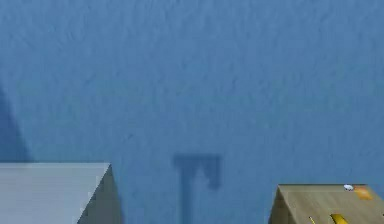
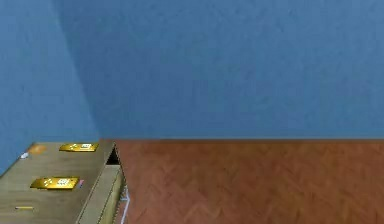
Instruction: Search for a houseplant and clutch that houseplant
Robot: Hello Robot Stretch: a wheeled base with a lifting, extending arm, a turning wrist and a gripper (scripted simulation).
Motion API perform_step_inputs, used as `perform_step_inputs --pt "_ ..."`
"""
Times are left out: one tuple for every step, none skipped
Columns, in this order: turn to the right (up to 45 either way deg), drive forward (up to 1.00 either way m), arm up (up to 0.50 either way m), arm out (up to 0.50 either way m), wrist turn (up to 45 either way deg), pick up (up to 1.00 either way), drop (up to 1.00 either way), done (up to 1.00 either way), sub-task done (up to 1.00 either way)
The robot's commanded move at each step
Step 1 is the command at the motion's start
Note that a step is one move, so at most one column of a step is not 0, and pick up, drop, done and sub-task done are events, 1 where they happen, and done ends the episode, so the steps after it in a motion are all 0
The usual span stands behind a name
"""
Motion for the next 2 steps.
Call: perform_step_inputs --pt "-45.0 0.00 0.00 0.00 0.0 0.00 0.00 0.00 0.00" --pt "-45.0 0.00 0.00 0.00 0.0 0.00 0.00 0.00 0.00"
